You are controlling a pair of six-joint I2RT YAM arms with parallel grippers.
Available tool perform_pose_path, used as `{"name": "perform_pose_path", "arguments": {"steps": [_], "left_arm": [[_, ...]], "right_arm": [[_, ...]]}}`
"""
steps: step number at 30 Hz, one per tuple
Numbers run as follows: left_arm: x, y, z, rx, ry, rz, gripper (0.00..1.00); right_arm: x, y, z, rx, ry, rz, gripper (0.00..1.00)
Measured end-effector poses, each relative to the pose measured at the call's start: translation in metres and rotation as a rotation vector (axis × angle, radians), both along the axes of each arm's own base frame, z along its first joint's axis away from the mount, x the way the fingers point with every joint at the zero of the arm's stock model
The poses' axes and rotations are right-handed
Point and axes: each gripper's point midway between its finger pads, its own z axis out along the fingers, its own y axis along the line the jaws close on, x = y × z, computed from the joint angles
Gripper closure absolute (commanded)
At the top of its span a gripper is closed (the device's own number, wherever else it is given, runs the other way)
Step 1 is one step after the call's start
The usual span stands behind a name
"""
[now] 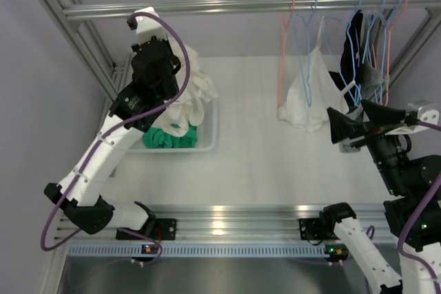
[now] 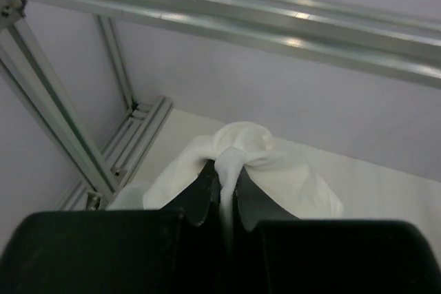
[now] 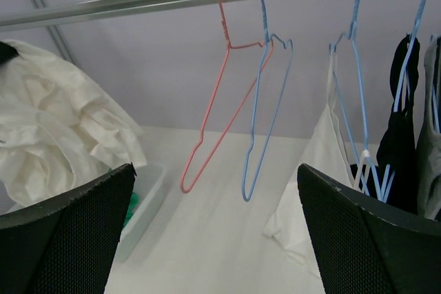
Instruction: Remove the tank top from the hanger
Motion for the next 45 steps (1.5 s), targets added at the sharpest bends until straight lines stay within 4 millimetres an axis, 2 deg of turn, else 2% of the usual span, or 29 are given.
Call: {"name": "perform_pose_path", "arguments": {"steps": [2,5,8,12,16,18,23,26,28,30,36,45], "left_arm": [[0.015,0.01,-0.024,0.01,0.059,0.015,1.0],[0.024,0.013,-0.066,0.002,0.149,-0.006,1.0],[0.028,0.017,-0.104,-0.02,0.224,-0.018,1.0],[0.033,0.04,-0.151,-0.071,0.318,0.015,1.0],[0.026,0.056,-0.196,-0.122,0.396,0.056,1.0],[0.019,0.056,-0.211,-0.148,0.424,0.061,1.0],[0.007,0.062,-0.228,-0.224,0.43,0.101,1.0],[0.013,0.078,-0.236,-0.274,0.435,0.153,1.0],[0.02,0.092,-0.248,-0.306,0.456,0.195,1.0],[0.027,0.103,-0.268,-0.328,0.494,0.243,1.0],[0.034,0.097,-0.333,-0.351,0.635,0.284,1.0],[0.027,0.106,-0.403,-0.361,0.767,0.387,1.0]], "right_arm": [[0.002,0.001,-0.003,-0.001,0.006,0.0,0.01],[0.003,0.001,-0.004,-0.002,0.01,0.0,0.01],[0.004,0.001,-0.004,-0.003,0.011,0.0,0.01],[0.005,0.001,-0.004,-0.004,0.014,0.001,0.01],[0.008,0.002,-0.006,-0.003,0.013,0.001,0.01],[0.011,0.003,-0.009,-0.005,0.018,0.002,0.0],[0.018,0.006,-0.016,-0.009,0.034,0.009,0.01],[0.02,0.007,-0.017,-0.011,0.037,0.015,0.01],[0.019,0.008,-0.016,-0.012,0.036,0.019,0.01],[0.019,0.008,-0.016,-0.012,0.035,0.021,0.01],[0.019,0.009,-0.016,-0.013,0.028,0.026,0.01],[0.019,0.012,-0.02,-0.017,0.031,0.039,0.01]]}}
